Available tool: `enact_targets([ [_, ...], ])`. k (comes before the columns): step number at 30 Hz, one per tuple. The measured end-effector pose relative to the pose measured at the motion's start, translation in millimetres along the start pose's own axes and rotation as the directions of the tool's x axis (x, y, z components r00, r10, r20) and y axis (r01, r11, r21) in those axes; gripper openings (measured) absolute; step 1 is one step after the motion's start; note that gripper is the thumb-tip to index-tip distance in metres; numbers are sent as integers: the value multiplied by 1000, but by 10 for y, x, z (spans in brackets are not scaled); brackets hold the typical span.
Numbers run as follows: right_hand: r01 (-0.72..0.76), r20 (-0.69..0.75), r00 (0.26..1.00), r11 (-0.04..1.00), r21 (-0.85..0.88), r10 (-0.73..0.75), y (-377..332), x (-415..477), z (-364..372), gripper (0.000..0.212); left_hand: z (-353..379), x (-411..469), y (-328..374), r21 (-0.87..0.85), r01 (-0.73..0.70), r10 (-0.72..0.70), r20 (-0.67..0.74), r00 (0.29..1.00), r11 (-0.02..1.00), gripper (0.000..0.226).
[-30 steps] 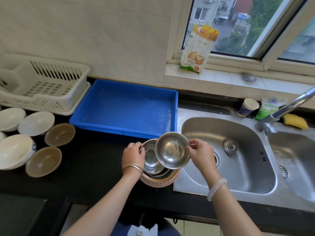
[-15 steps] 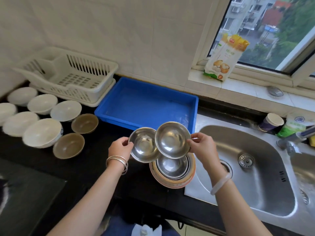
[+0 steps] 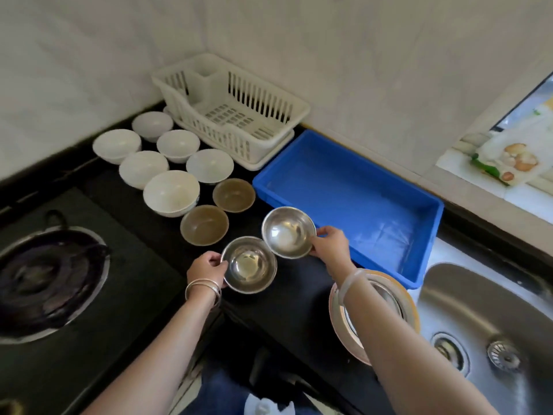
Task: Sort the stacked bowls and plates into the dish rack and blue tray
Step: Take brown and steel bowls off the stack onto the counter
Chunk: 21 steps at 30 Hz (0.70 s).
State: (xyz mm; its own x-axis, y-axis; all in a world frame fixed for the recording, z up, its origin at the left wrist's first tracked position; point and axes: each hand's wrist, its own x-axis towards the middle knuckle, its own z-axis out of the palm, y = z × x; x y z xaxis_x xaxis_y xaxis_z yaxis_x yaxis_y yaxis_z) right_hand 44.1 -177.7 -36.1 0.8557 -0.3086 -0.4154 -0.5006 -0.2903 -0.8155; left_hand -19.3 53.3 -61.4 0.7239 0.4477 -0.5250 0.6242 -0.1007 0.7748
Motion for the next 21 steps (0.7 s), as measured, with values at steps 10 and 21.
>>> enact_targets([
  [10, -197, -23, 980, 978, 66, 199, 62, 308, 560, 11, -35, 294, -93, 23, 99, -100, 35, 994, 995, 6],
  [21, -265, 1, 963, 948, 178, 269, 71, 401, 741, 11, -52, 396, -97, -123, 179, -174, 46, 984, 976, 9],
])
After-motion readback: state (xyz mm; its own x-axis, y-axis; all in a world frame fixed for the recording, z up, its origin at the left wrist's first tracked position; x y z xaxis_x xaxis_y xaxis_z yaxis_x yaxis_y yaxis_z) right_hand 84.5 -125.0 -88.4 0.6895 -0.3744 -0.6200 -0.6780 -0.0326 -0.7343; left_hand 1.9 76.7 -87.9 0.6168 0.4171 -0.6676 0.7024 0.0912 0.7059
